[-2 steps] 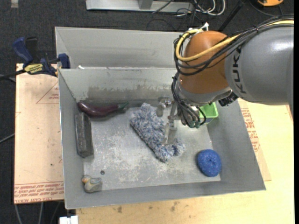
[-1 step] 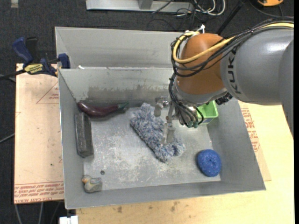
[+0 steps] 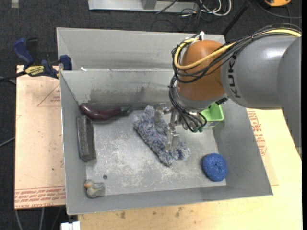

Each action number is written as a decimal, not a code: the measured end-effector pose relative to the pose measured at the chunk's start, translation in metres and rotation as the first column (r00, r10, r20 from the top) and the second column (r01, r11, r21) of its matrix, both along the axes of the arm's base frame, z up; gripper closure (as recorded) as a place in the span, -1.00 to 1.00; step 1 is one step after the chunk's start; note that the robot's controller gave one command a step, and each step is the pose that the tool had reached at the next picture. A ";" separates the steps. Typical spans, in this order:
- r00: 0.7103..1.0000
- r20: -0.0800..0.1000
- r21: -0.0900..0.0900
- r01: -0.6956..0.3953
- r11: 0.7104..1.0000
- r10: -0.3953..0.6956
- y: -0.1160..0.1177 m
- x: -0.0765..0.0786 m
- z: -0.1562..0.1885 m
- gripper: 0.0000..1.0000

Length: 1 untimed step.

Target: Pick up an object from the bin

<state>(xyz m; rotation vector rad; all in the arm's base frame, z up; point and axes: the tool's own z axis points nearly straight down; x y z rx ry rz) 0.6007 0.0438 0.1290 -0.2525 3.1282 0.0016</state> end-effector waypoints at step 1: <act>0.998 -0.003 0.000 0.056 0.998 -0.056 0.001 0.005 -0.029 1.00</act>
Offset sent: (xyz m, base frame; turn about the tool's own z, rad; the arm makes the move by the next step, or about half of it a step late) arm 0.0000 0.0000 0.0000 0.0000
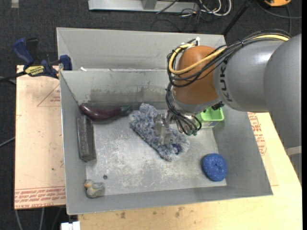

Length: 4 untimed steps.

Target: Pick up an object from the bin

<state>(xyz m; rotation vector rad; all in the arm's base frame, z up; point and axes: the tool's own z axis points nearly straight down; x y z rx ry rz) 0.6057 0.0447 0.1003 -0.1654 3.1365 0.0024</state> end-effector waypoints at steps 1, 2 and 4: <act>1.000 0.000 0.000 0.001 1.000 -0.001 0.000 0.000 0.000 -1.00; 1.000 0.000 0.000 0.001 1.000 -0.001 0.000 0.000 0.000 1.00; 1.000 0.000 0.000 0.002 1.000 -0.002 0.000 0.000 0.000 1.00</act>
Offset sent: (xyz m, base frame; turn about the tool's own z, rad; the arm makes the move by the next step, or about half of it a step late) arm 0.0000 0.0000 0.0000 0.0000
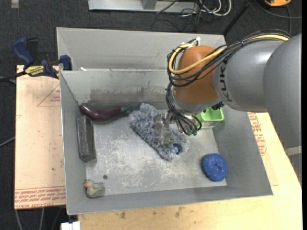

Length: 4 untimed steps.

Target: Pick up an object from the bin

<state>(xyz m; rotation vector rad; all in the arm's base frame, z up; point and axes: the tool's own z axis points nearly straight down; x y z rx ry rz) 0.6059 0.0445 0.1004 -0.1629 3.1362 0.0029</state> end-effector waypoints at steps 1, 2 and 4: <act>1.000 0.000 0.000 0.000 1.000 0.000 0.000 0.000 0.000 -1.00; 1.000 0.000 0.000 0.000 1.000 0.000 0.000 0.000 0.000 1.00; 1.000 0.001 0.000 0.000 1.000 0.000 0.000 0.000 0.000 1.00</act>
Offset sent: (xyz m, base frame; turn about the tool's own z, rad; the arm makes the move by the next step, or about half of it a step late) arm 0.0000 0.0000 0.0000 0.0000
